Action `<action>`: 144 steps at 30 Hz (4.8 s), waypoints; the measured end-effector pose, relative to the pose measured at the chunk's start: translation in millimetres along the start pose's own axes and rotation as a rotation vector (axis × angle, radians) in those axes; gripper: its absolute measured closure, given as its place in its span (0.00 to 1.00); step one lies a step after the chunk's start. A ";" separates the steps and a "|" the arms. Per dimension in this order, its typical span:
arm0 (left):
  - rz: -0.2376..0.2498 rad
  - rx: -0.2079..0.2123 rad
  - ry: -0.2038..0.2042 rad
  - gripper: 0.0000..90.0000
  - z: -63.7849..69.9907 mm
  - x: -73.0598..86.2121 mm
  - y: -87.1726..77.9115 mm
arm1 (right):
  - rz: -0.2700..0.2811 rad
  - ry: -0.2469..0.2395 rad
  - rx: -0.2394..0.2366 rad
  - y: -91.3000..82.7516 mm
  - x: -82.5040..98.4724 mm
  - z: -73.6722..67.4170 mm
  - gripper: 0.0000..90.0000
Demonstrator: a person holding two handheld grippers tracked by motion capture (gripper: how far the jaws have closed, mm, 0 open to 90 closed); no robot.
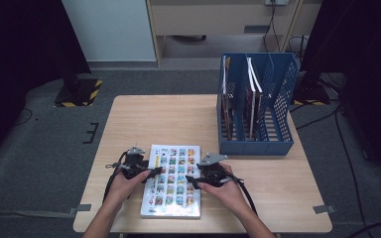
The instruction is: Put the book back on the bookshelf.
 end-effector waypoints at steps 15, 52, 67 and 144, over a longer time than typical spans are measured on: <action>0.050 0.036 0.004 0.19 -1.7 -0.6 5.2 | -0.018 0.102 0.000 7.0 10.6 6.2 0.25; 0.057 0.079 -0.005 0.62 26.0 -12.6 -4.2 | -0.004 0.147 -0.004 8.0 14.1 7.1 0.23; 0.111 -0.010 0.073 0.83 35.9 -15.5 -0.1 | -0.001 0.142 -0.004 8.4 14.1 7.5 0.22; 0.203 0.003 0.133 0.82 34.3 -22.7 -13.9 | -0.004 0.181 -0.157 9.8 12.6 6.3 0.15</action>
Point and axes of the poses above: each handheld gripper's, and its own axes: y roughly forward along the jaws, x roughly out of its underside, z roughly to its right, the point moved 4 cm from there along y, roughly forward along the jaws
